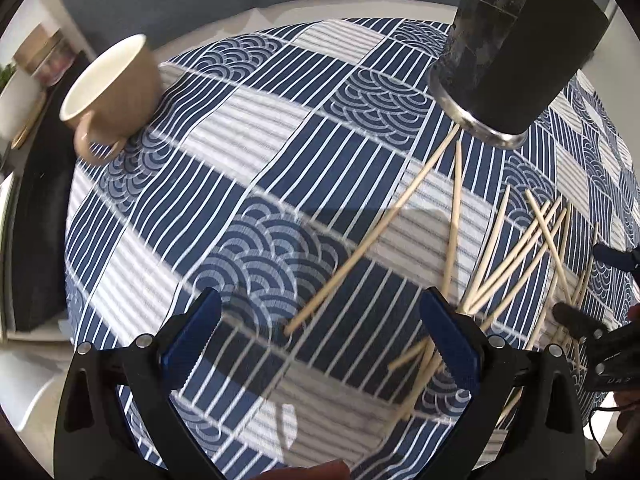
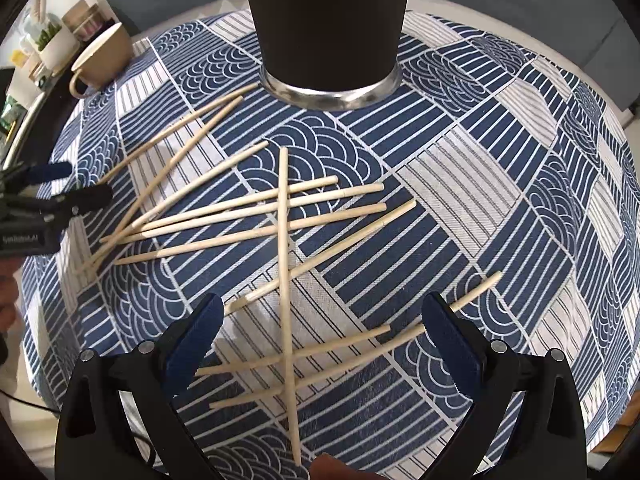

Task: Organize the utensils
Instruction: 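Lower the left tool and close it on a wooden stick while the right tool grasps another stick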

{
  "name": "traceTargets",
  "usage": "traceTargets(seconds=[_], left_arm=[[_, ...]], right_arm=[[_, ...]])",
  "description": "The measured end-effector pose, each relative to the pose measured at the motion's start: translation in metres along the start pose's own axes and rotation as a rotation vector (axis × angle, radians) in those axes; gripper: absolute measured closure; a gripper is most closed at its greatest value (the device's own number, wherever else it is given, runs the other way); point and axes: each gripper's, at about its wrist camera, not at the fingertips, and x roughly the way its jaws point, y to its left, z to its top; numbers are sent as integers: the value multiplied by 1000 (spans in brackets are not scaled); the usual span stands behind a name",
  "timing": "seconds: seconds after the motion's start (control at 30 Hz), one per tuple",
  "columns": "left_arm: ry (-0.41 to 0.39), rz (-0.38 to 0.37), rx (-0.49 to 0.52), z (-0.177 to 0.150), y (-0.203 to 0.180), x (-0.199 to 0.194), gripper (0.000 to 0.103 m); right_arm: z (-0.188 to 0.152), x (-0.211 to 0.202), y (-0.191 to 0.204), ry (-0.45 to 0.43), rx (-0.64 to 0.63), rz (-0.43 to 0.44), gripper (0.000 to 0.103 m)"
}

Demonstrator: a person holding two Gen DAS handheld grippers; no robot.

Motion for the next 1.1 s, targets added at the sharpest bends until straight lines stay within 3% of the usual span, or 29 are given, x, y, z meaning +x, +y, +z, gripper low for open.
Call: traceTargets(seconds=[0.1,0.37,0.53,0.77,0.83,0.87,0.93,0.97,1.03,1.07,1.1], left_arm=[[25,-30,10,12,3,12,6],[22,-23,118,27,1,24,4],[-19,-22,123,26,3,20,4],[14,1,64,40,-2,21,5],[-4,-13,89,41,-8,14,23],[-13,-21,109,42,-12,10,28],[-19,-42,159,43,-21,4,53],[-22,-51,178,44,-25,2,58],[-24,-65,187,43,-33,-2,83],[-18,-76,188,44,-35,-3,90],[-10,-88,182,42,-40,-3,97]], right_arm=[[2,9,0,14,4,3,7],[6,11,5,11,-20,6,6],[7,11,6,-7,-14,6,6],[5,10,5,7,-20,-2,10],[6,7,7,-4,-26,-22,38],[7,4,8,-15,-37,-21,46],[6,1,6,-16,-48,-20,74],[6,0,5,-23,-49,-24,78],[6,-1,1,-28,-39,-28,91],[7,-2,-3,-34,-31,-12,98],[7,-4,-7,-33,-18,18,98]])
